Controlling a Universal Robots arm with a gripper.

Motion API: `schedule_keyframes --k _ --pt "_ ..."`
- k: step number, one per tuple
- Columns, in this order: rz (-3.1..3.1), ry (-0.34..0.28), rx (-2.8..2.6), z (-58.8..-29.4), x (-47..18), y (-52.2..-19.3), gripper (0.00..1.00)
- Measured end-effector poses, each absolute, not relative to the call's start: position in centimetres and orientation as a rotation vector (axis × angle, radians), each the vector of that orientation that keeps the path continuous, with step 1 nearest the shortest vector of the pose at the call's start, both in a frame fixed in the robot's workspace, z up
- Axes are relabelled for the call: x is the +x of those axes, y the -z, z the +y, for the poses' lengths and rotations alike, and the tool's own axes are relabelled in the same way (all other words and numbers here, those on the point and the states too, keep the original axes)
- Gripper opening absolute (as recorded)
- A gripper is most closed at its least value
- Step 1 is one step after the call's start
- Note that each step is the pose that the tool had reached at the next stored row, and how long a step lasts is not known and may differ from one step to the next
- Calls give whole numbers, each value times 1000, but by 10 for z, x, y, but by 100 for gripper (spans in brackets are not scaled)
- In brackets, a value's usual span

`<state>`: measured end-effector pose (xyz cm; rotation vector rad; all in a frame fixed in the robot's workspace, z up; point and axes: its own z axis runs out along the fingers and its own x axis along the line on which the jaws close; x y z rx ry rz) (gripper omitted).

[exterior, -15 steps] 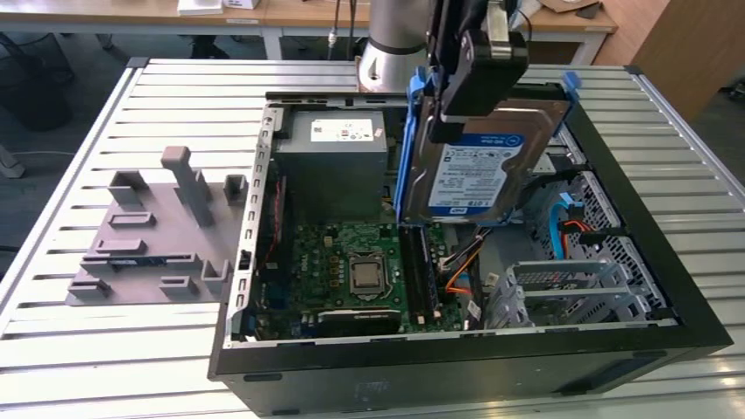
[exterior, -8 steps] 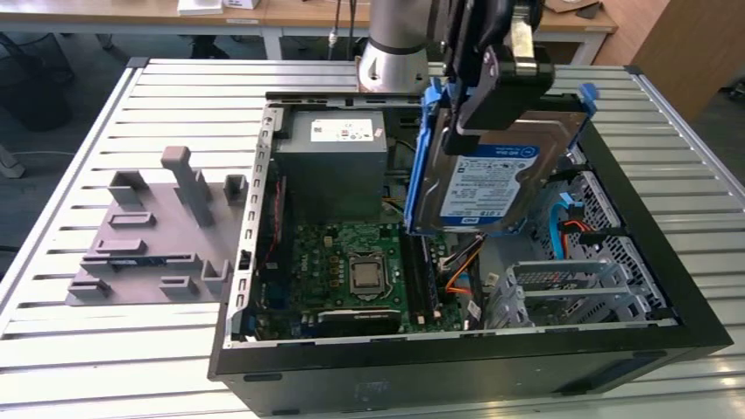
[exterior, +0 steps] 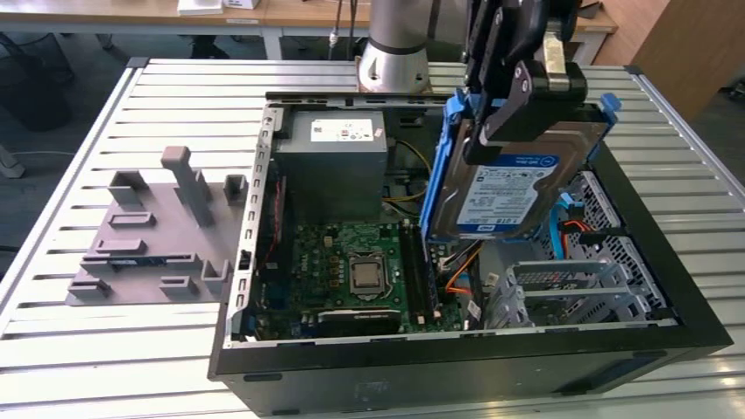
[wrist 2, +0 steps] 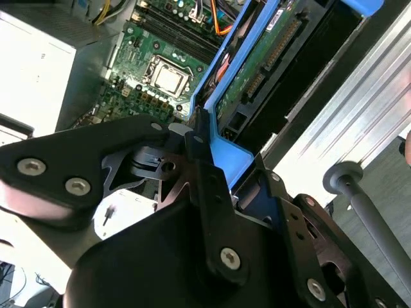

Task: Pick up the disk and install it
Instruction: 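Insert the disk into the insertion slot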

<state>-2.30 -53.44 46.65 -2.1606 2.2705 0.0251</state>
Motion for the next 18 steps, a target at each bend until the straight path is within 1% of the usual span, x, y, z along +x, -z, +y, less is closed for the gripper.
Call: schedule_keyframes --k 8,15,18 --pt "2273 -20 -2163 -543 -16 -464 36" --pt "2287 13 -2176 -544 -6 -462 36" --pt "2289 16 -2177 -546 -3 -460 36"
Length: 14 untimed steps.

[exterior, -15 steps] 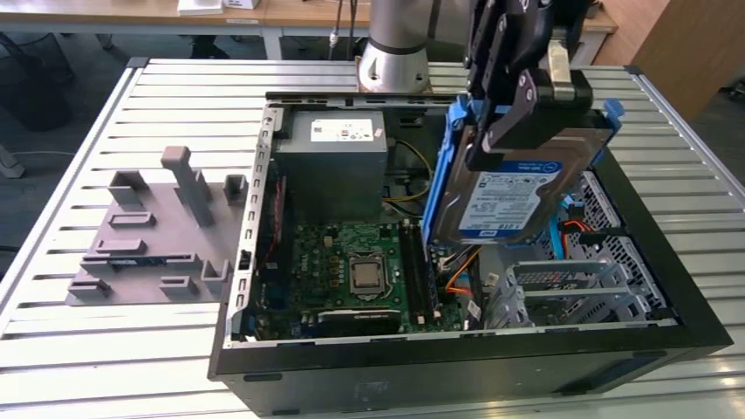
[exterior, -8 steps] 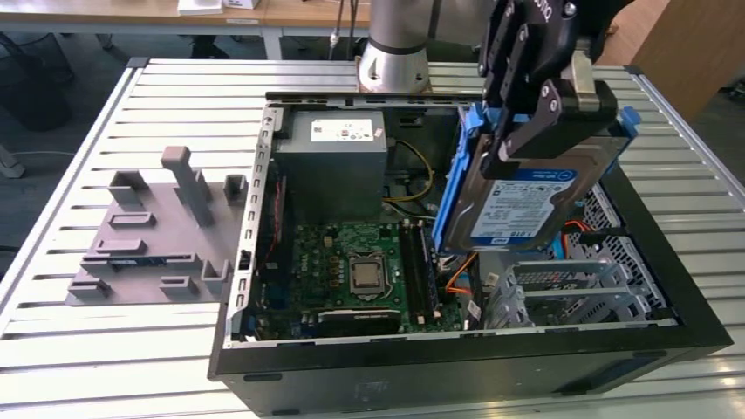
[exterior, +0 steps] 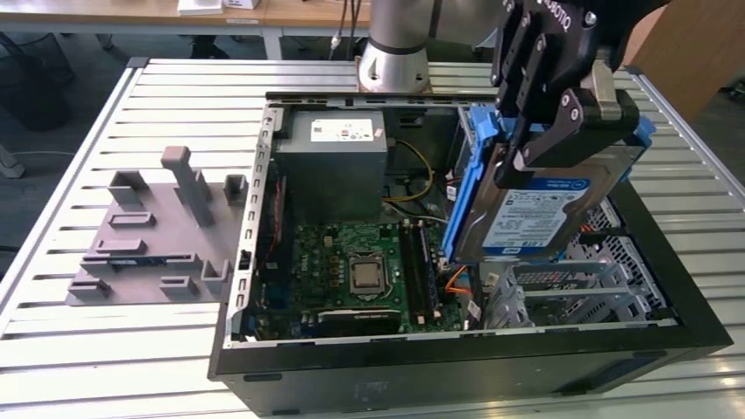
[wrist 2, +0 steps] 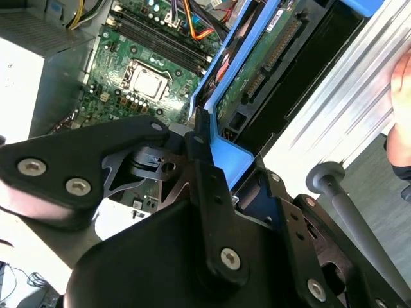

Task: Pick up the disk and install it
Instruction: 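Insert the disk into the insertion slot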

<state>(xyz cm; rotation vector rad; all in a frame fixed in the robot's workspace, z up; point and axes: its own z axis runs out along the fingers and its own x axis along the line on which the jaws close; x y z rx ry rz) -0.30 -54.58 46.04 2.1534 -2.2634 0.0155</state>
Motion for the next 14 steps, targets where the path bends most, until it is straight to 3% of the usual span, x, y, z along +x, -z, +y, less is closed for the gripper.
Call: schedule_keyframes --k 14 --pt "-2264 -15 2154 -546 8 -459 36"
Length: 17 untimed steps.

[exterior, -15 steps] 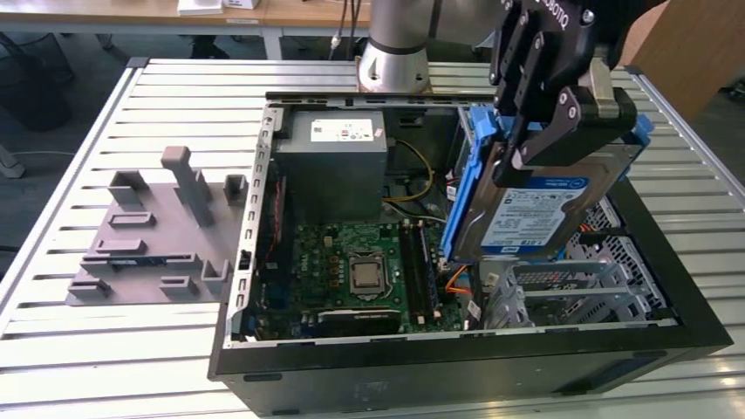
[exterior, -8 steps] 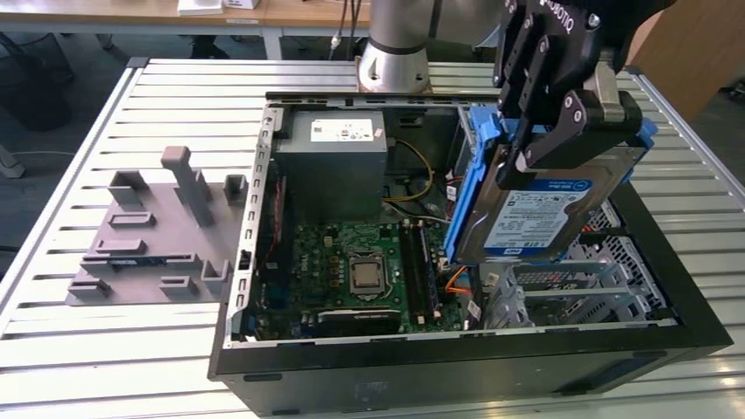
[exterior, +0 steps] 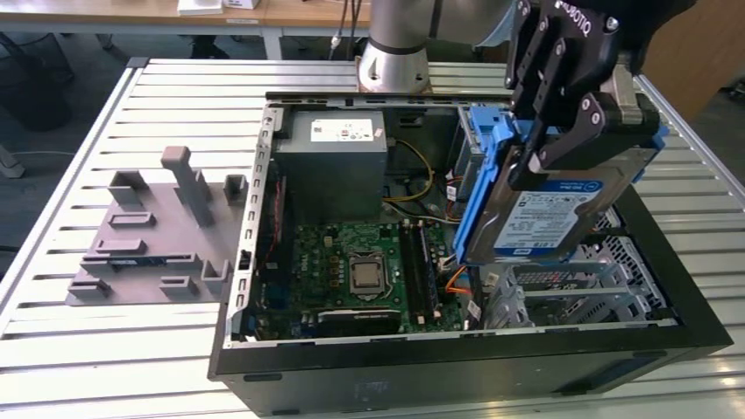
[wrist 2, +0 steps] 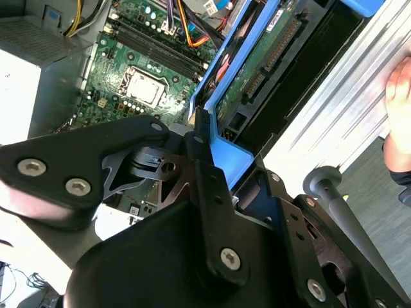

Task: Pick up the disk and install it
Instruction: 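Insert the disk into the insertion slot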

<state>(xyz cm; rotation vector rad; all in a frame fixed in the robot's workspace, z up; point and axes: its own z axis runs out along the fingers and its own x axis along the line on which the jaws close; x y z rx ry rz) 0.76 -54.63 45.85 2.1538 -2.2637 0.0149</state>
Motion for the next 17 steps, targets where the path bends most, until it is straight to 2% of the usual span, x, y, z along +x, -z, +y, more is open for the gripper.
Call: schedule_keyframes --k 17 --pt "-2264 -15 2154 -554 38 -454 36"
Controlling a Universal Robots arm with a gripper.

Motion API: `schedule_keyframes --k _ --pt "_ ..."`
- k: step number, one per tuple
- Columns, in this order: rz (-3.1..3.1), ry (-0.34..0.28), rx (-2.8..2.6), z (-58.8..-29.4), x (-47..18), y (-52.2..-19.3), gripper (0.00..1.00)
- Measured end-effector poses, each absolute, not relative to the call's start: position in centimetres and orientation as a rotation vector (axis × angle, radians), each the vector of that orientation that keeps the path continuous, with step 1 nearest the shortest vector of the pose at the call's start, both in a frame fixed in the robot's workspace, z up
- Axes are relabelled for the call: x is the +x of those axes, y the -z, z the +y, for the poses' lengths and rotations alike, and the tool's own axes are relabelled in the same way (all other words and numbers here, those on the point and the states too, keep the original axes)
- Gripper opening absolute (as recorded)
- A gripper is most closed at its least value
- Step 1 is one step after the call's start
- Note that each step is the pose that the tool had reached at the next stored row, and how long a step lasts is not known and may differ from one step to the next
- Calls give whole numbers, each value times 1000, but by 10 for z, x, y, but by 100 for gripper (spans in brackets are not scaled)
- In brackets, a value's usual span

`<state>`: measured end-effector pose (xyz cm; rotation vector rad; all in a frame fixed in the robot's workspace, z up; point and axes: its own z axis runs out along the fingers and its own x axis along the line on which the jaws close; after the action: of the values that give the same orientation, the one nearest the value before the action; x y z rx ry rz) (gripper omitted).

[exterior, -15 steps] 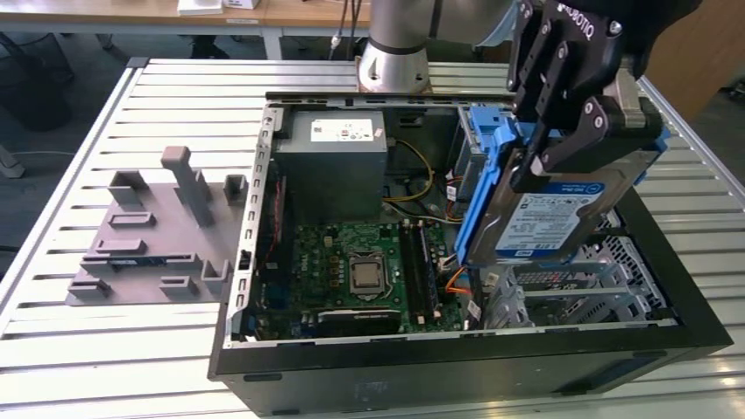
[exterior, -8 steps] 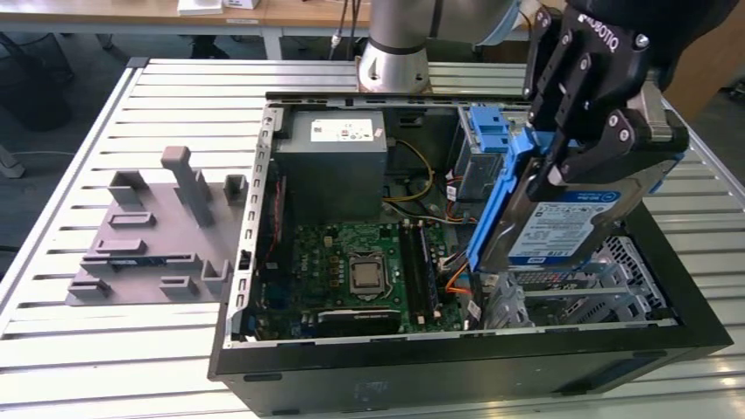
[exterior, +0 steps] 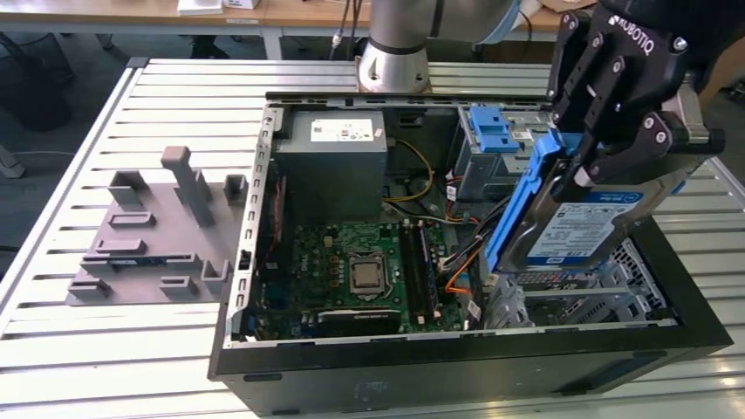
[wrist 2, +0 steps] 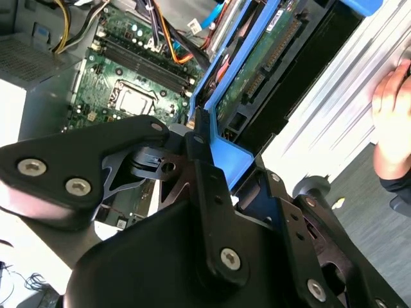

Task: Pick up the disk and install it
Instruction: 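Insert the disk into the insertion slot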

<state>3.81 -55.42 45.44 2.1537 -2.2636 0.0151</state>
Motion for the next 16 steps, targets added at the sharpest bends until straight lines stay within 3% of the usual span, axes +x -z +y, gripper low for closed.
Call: schedule_keyframes --k 16 --pt "-2263 -15 2154 -554 61 -447 36"
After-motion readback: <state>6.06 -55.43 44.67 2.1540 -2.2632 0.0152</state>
